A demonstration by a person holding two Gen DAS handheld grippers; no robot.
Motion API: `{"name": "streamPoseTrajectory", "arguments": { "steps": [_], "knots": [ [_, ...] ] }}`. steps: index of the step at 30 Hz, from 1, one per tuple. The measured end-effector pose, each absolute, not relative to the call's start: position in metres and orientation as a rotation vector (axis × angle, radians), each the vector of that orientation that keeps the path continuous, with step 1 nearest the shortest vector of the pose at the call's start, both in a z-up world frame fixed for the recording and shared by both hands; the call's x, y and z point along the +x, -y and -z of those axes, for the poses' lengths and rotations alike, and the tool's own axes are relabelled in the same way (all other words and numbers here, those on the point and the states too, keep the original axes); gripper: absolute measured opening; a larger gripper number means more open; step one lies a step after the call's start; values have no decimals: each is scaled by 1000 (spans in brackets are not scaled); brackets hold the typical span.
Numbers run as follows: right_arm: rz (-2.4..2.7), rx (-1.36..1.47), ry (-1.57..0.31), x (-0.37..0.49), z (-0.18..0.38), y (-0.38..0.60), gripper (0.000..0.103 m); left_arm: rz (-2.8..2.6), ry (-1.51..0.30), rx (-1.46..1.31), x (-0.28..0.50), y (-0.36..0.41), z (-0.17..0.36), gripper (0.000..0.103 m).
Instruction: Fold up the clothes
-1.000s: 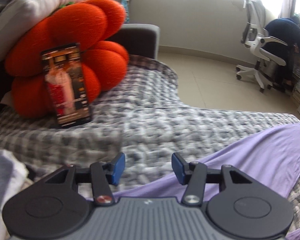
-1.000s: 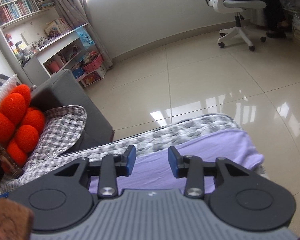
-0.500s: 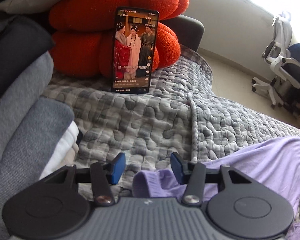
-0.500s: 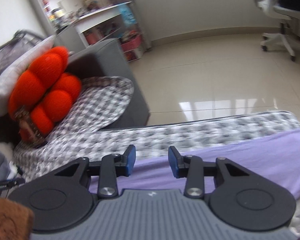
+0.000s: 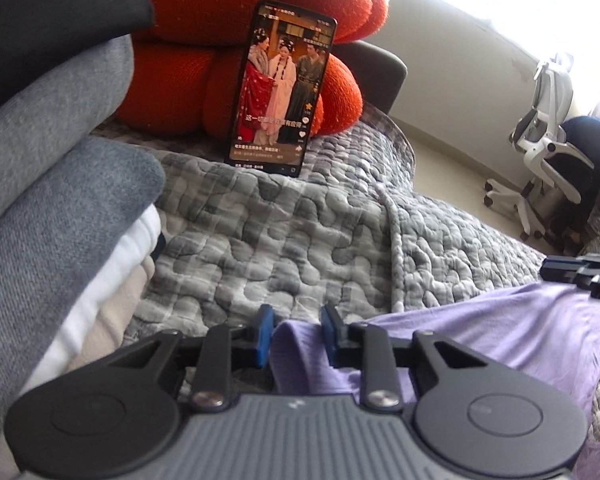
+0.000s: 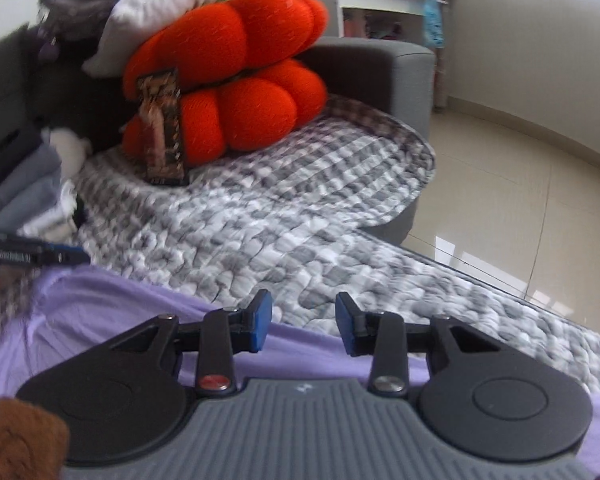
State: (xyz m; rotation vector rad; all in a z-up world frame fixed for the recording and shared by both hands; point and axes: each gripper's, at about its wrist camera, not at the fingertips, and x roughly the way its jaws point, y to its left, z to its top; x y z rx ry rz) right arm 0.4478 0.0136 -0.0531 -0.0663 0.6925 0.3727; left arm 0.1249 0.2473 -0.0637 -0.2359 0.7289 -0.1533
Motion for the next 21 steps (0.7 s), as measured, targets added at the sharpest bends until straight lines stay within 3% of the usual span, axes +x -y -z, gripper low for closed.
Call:
{"name": "streamPoseTrajectory", "arguments": {
  "steps": [3,7,11,13,21],
  "knots": [
    [-389,-153,-719,450,64,-28,32,141,-707,-218,122,-245,63,21],
    [-415,-205,-696,444,69,-36,0,121,-651,-192,114,-241,60,19],
    [-387,-209,-626,437,59,-39,0,97,-569,-176,105,-243,50,17],
    [-365,-191,-574,435,52,-38,0,84,-535,-173,103,-245,47,4],
    [-312,-194,-536,441,58,-46,0,41,-598,-143,120,-240,63,5]
  ]
}}
